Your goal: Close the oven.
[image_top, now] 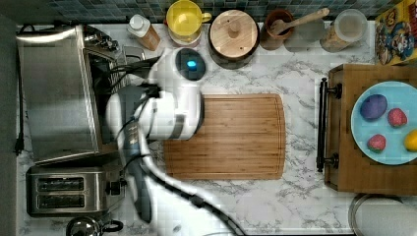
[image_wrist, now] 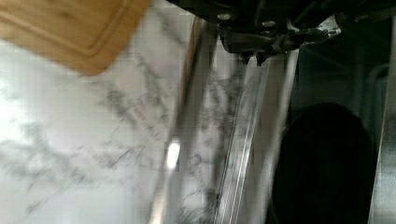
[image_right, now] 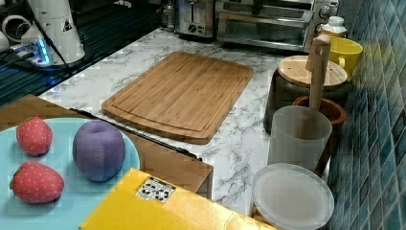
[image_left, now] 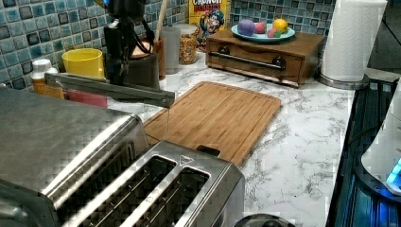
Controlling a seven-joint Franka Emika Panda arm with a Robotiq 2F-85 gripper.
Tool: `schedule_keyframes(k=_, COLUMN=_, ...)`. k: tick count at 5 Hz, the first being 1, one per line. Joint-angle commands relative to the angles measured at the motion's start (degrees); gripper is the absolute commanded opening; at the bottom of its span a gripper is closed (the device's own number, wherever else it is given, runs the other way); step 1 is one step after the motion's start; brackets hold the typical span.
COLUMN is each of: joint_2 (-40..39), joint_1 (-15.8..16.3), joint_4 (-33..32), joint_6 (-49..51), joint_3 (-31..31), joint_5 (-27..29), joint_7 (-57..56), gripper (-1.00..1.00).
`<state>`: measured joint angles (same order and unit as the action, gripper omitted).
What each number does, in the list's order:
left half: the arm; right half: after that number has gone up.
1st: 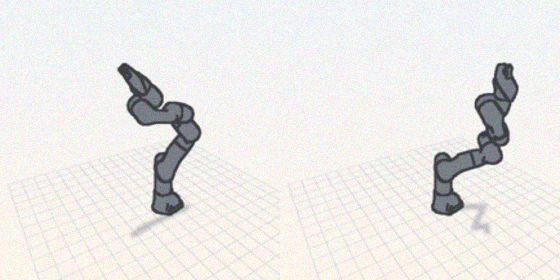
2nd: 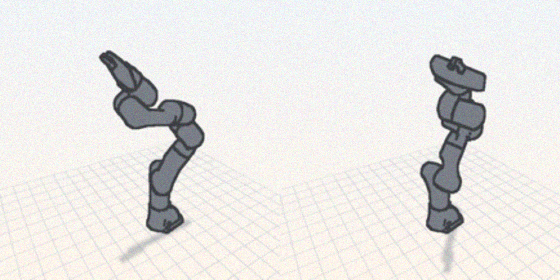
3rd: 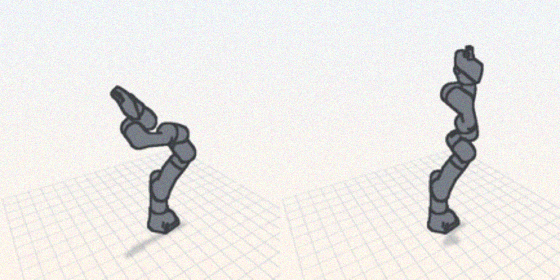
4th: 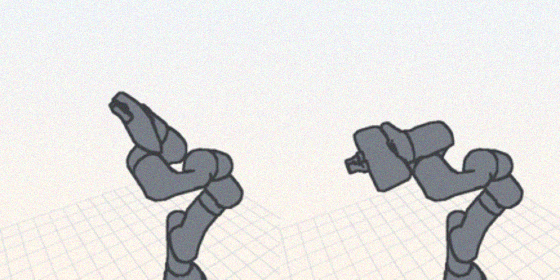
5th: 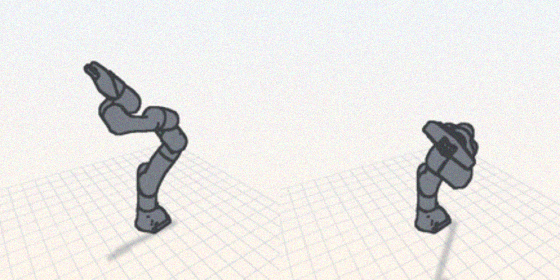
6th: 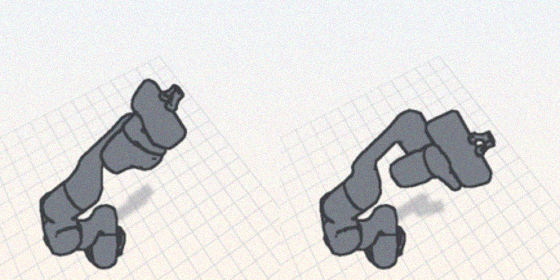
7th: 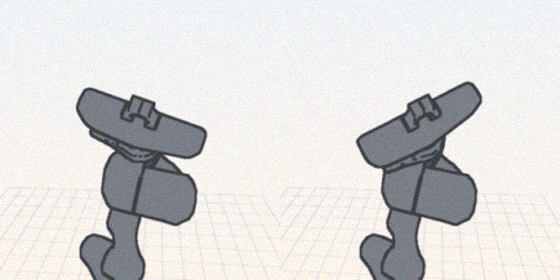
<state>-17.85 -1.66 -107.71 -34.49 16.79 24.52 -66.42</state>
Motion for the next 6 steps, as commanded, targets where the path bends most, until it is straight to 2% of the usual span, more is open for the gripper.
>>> schedule_keyframes(k=1, joint_2=5.00, joint_1=13.96, joint_4=-1.30, joint_6=-16.57, joint_3=1.16, joint_5=-24.62, joint_7=26.84, gripper=-1.00)
schedule_keyframes(k=2, joint_2=3.35, joint_1=17.33, joint_4=1.11, joint_6=-13.57, joint_3=-1.18, joint_5=-34.33, joint_7=32.83, gripper=-1.00)
schedule_keyframes(k=3, joint_2=1.75, joint_1=18.13, joint_4=3.30, joint_6=-10.92, joint_3=-1.93, joint_5=-37.97, joint_7=35.86, gripper=-1.00)
schedule_keyframes(k=4, joint_2=5.84, joint_1=16.87, joint_4=-1.06, joint_6=-18.19, joint_3=-2.61, joint_5=-35.11, joint_7=38.49, gripper=-1.00)
schedule_keyframes(k=5, joint_2=10.82, joint_1=10.70, joint_4=-2.18, joint_6=-17.11, joint_3=1.40, joint_5=-18.12, joint_7=25.75, gripper=-1.00)
schedule_keyframes(k=6, joint_2=16.41, joint_1=8.35, joint_4=-4.90, joint_6=-16.85, joint_3=2.23, joint_5=-0.95, joint_7=12.10, gripper=-1.00)
